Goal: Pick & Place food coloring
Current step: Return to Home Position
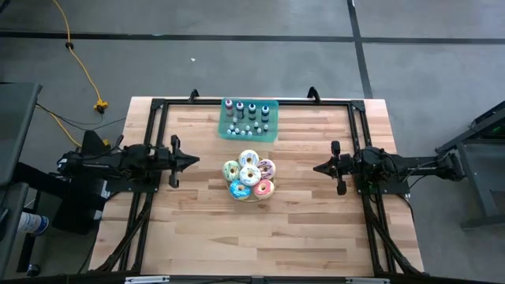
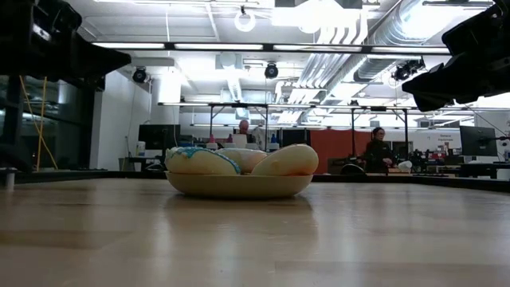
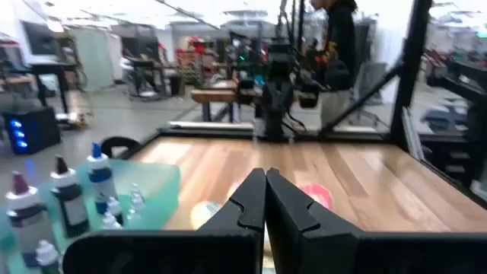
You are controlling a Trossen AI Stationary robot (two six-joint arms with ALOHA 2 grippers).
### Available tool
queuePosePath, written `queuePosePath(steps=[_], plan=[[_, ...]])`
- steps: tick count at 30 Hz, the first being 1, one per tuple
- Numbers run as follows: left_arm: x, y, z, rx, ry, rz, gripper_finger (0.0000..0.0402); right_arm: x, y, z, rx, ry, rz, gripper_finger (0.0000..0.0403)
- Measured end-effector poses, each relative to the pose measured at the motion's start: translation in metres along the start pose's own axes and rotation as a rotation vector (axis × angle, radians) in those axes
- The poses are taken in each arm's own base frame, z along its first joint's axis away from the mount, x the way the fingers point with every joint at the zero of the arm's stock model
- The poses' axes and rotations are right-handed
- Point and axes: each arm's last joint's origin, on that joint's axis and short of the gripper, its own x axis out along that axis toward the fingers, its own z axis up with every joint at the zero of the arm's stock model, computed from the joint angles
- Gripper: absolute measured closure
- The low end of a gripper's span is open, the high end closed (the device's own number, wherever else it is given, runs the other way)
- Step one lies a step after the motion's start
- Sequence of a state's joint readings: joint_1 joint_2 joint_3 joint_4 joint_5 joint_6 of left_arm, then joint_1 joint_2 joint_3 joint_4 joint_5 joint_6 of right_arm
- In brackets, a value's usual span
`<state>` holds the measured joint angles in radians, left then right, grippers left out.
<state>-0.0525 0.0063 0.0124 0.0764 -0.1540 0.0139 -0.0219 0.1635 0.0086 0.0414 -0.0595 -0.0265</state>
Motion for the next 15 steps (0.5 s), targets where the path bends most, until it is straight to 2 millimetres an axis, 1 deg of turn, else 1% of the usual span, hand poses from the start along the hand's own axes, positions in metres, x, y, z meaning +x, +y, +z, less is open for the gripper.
queuePosePath(steps=[4,15], plan=[[0.0,-0.0002,-0.0032,0.01,0.032,-0.006,0.0401,0.0,0.0,0.0,0.0,0.0,0.0,0.0402],[0.0,-0.0001,-0.0024,0.008,0.023,-0.003,0.0401,0.0,0.0,0.0001,0.0,0.0,0.0,0.0402]])
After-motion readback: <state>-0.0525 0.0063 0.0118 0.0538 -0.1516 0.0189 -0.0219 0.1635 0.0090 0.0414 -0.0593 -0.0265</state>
